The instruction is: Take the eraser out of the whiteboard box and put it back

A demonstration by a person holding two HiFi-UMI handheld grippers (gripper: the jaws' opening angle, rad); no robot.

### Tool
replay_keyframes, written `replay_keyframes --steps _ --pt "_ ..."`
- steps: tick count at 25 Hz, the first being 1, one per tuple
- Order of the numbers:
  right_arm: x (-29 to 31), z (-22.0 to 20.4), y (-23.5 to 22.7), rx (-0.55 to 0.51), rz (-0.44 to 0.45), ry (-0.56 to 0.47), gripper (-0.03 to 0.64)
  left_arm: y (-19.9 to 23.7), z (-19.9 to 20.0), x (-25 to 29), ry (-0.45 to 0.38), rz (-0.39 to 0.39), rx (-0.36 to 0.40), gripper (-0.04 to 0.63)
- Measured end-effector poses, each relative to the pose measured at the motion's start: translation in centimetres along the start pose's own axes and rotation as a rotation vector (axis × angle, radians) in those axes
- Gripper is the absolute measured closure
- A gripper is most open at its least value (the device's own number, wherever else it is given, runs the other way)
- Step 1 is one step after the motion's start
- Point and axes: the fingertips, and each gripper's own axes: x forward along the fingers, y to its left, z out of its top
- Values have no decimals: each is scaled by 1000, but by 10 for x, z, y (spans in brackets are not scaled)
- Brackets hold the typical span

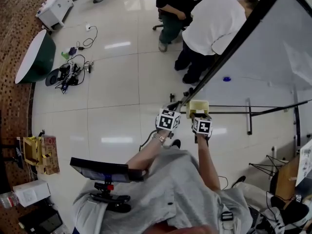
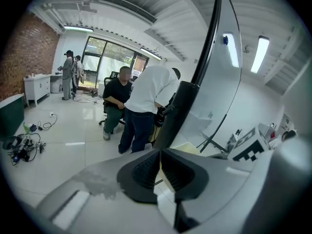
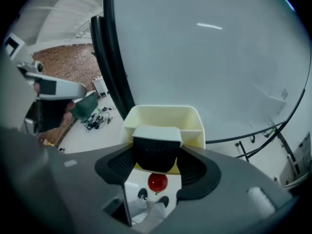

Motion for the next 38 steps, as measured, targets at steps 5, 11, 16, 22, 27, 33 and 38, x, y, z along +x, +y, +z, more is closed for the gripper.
replay_keyframes --steps 5,11,16,22,27,33,38 --pt "-73 54 0 38 139 -155 353 -7 12 15 -6 2 5 580" --pt "-94 117 -5 62 169 -292 353 3 18 21 -11 20 -9 581" --pt "-34 77 -13 59 122 -189 353 -4 16 23 -6 17 -1 581" --pt "4 55 -8 -27 72 -123 342 0 10 20 3 17 4 581" --pt "4 53 -4 -4 76 -123 324 7 4 11 8 22 -1 581" --pt "-25 45 -10 71 3 -198 613 -2 -13 7 29 -1 2 581" --pt "-42 34 3 146 22 -224 612 -25 -36 9 81 -40 12 584"
